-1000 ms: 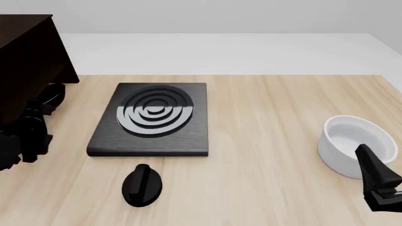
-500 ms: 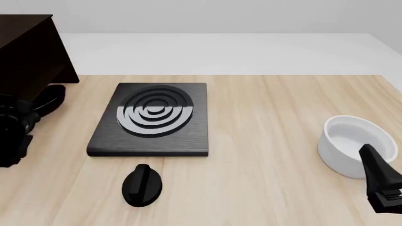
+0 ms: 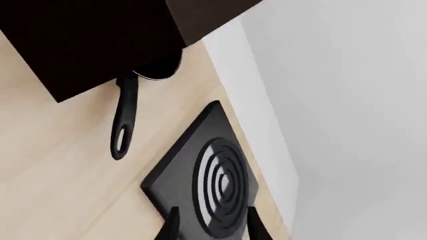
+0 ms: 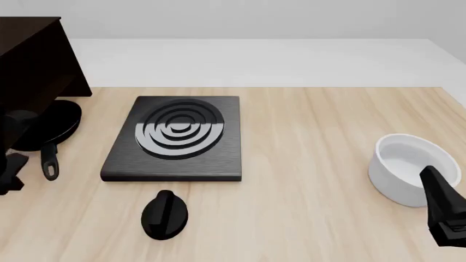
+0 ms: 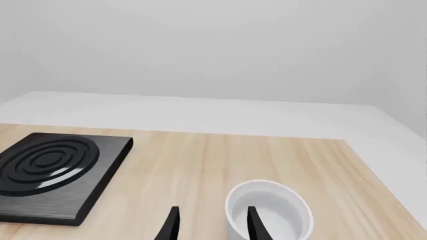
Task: Put the frying pan under the cabinet shelf.
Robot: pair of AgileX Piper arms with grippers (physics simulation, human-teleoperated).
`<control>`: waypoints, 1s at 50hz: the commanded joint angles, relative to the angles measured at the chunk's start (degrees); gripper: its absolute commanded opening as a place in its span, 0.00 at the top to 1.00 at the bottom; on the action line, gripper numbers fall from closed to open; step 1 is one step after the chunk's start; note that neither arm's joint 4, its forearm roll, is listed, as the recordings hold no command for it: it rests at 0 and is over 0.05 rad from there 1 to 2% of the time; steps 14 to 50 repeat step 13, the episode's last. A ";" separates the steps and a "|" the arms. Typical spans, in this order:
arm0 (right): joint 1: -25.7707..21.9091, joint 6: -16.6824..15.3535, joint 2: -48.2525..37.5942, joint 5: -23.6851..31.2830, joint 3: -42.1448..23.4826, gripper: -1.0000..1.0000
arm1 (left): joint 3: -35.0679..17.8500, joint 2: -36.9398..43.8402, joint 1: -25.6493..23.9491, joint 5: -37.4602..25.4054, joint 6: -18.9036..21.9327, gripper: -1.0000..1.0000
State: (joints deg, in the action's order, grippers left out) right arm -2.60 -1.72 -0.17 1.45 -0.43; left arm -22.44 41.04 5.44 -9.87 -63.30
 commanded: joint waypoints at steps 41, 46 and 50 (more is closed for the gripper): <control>0.16 -0.30 0.08 0.05 0.01 0.00 | -3.76 -23.75 -3.59 -23.16 7.74 0.00; 0.16 -0.30 0.08 0.05 0.01 0.00 | -3.76 -23.75 -3.59 -23.16 7.74 0.00; 0.16 -0.30 0.08 0.05 0.01 0.00 | -3.76 -23.75 -3.59 -23.16 7.74 0.00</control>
